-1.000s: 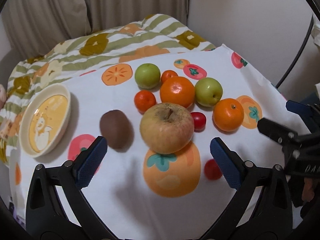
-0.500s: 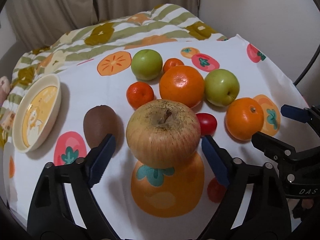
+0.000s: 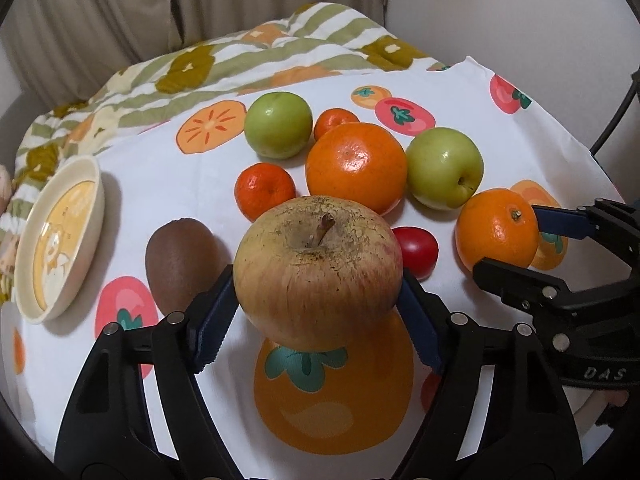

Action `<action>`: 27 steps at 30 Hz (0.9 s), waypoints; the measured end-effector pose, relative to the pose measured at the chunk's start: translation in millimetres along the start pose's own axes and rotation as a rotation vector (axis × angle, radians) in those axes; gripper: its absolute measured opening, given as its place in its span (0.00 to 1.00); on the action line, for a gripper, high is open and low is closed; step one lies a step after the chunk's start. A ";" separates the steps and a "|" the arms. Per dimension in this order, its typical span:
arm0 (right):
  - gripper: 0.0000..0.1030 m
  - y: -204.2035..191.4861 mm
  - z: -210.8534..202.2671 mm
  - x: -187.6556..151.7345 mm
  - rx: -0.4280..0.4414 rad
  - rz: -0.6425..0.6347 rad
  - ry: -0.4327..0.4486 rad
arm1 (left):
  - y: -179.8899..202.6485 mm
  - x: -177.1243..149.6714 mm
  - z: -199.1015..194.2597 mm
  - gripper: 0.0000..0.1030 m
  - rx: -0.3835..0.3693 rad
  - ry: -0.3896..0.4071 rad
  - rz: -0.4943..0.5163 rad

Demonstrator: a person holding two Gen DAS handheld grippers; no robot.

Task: Organize fruits
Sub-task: 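Close the left tool on the apple while the right tool grasps the orange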

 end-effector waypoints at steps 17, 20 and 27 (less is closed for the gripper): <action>0.53 -9.0 6.1 0.1 0.069 -0.029 -0.021 | -3.8 -6.2 -7.8 0.78 -0.016 0.000 -0.007; 0.53 -9.5 2.0 1.7 0.075 -0.035 -0.012 | -3.5 -5.0 -13.6 0.78 -0.019 0.010 -0.010; 0.53 -9.0 -14.8 8.4 0.089 -0.030 0.023 | -7.6 2.8 -35.1 0.78 -0.005 0.048 -0.017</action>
Point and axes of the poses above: each gripper's, at about its wrist camera, not at the fingertips, and z roughly the way its jaws point, y to its right, x to its top, the point moved 6 cm from there along z, roughly the way its jaws point, and after that the axes turned 1 degree about -y, right-handed, at the moved point
